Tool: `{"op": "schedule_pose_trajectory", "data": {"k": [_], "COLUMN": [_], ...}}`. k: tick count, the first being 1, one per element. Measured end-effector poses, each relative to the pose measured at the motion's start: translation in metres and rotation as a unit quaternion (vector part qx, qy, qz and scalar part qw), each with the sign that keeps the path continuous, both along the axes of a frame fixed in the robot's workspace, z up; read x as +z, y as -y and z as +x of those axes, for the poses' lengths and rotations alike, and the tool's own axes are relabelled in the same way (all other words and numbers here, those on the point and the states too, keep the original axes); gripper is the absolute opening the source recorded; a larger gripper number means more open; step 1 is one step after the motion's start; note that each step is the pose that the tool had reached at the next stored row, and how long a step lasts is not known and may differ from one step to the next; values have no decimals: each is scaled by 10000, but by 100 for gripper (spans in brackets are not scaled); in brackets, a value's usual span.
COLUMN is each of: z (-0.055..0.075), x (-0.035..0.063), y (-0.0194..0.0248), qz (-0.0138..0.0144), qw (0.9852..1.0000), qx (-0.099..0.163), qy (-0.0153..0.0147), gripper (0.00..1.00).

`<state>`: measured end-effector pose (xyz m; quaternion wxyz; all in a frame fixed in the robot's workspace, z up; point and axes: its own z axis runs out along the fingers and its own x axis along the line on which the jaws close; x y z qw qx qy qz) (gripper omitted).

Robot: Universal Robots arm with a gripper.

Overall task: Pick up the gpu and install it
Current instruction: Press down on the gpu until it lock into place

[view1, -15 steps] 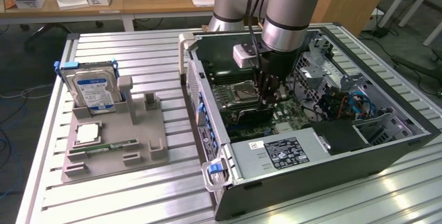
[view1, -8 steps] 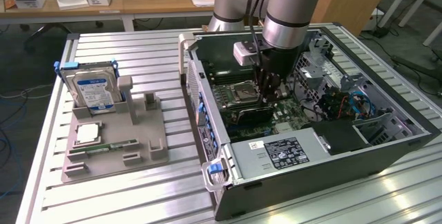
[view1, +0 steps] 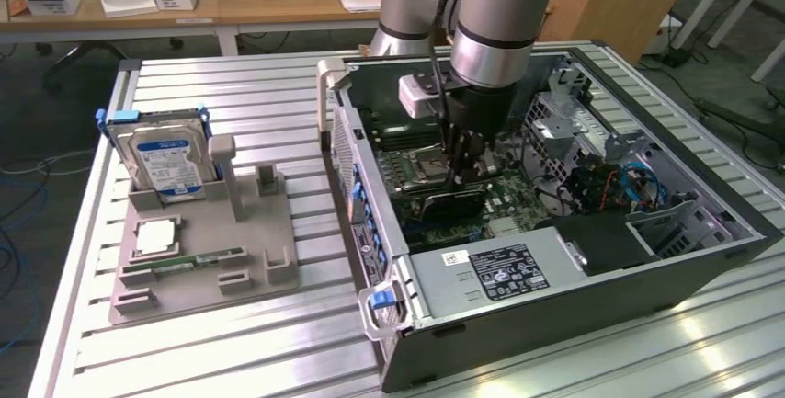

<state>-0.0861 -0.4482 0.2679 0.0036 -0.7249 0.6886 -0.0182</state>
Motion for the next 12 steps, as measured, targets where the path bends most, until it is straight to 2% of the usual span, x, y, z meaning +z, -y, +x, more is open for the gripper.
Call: {"op": "schedule_pose_trajectory", "data": {"k": [12], "z": [-303], "x": [-11], "y": [0], "qz": [-1], "qw": [10000], "qx": [0], "qy": [0], "gripper": [10]}}
